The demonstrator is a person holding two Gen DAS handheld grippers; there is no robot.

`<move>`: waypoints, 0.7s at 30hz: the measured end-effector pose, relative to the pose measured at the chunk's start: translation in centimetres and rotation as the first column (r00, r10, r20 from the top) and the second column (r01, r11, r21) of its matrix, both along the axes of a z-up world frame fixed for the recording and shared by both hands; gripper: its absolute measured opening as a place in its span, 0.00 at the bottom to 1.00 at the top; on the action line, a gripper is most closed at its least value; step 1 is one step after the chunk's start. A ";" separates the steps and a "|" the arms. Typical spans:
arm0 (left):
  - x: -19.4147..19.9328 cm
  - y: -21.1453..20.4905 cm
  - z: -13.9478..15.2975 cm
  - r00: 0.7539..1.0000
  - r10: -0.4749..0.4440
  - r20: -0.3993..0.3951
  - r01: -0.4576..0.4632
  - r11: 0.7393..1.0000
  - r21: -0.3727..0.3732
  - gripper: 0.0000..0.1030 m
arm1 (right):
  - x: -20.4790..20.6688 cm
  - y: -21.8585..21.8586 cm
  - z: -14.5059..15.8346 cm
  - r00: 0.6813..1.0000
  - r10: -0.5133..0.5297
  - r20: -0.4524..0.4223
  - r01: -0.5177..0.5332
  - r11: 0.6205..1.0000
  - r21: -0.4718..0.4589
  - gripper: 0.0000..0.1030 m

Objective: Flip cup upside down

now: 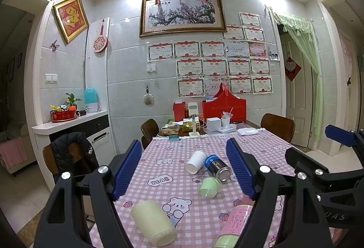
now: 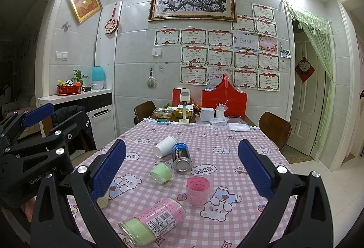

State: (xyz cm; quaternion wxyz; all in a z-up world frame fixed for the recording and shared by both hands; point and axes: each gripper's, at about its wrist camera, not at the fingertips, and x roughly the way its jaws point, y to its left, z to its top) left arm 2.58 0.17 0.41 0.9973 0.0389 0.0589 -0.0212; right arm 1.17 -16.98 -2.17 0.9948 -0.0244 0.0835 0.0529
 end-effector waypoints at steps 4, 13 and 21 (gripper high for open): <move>0.0 0.0 0.0 1.000 0.000 0.001 0.000 1.000 -0.002 0.73 | 0.1 0.0 -0.1 1.000 0.000 -0.001 0.000 1.000 0.001 0.92; 0.0 0.0 -0.1 1.000 0.000 -0.001 0.000 1.000 0.000 0.73 | 0.1 0.0 -0.1 1.000 0.000 -0.002 0.000 1.000 0.001 0.92; 0.3 0.1 -0.3 1.000 0.003 -0.005 -0.003 1.000 0.001 0.73 | 0.6 -0.2 -0.4 1.000 -0.006 -0.009 0.006 1.000 -0.001 0.92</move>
